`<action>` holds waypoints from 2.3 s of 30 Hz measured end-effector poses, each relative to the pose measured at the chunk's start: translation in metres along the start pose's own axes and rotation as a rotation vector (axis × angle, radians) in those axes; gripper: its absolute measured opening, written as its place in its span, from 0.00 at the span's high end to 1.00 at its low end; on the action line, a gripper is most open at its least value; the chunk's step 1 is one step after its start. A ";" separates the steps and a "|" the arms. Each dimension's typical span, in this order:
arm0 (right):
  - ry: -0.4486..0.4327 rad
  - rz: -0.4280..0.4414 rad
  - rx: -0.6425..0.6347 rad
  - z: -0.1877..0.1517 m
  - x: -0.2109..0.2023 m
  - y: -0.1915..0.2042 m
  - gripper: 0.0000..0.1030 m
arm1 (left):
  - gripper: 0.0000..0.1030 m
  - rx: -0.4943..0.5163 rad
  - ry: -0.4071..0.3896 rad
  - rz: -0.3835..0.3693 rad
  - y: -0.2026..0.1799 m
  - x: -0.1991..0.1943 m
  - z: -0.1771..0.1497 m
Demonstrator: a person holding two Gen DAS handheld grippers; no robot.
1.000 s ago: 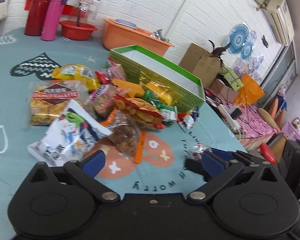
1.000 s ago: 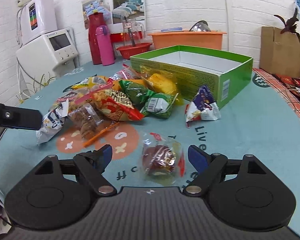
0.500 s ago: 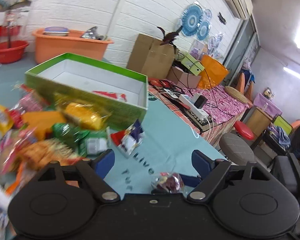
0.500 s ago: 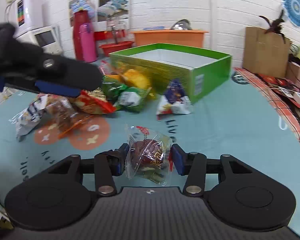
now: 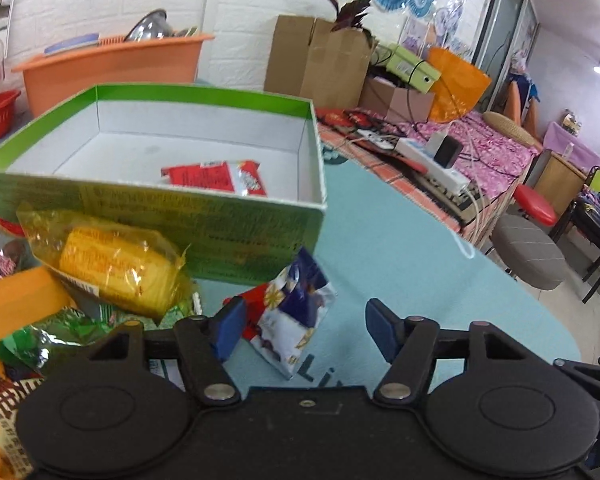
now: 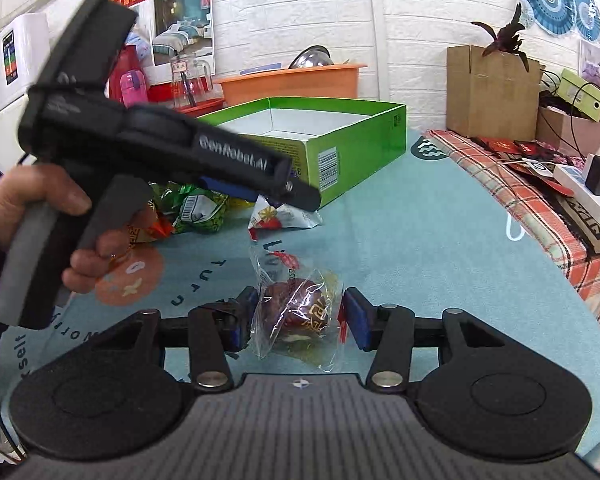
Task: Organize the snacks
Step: 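Carry both packets into the green box and open both grippers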
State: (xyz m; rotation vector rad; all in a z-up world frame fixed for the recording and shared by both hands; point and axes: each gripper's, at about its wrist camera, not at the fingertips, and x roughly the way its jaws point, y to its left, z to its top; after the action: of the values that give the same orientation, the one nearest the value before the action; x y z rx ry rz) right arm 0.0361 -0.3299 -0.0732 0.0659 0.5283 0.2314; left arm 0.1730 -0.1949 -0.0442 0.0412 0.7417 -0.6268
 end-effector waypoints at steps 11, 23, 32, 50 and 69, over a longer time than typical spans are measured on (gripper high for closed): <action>-0.019 -0.031 -0.005 0.000 -0.008 -0.002 0.00 | 0.00 0.036 0.002 -0.006 -0.012 0.005 0.003; 0.012 -0.036 -0.003 -0.001 -0.007 -0.001 0.19 | 0.10 0.107 -0.013 0.080 -0.019 0.011 -0.002; 0.014 -0.060 -0.029 -0.004 -0.012 0.005 0.24 | 0.21 0.075 -0.009 0.040 -0.018 0.002 -0.004; -0.147 0.047 -0.033 0.060 -0.015 0.011 0.25 | 0.21 -0.100 -0.259 -0.029 0.024 -0.113 0.059; -0.150 -0.055 -0.062 0.144 0.121 -0.018 0.25 | 0.19 -0.237 -0.087 0.024 0.101 -0.004 0.102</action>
State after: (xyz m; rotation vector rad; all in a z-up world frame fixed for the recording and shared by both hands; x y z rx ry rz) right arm 0.2135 -0.3190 -0.0108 0.0086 0.3730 0.1874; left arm 0.2884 -0.1357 0.0164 -0.1941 0.7254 -0.5112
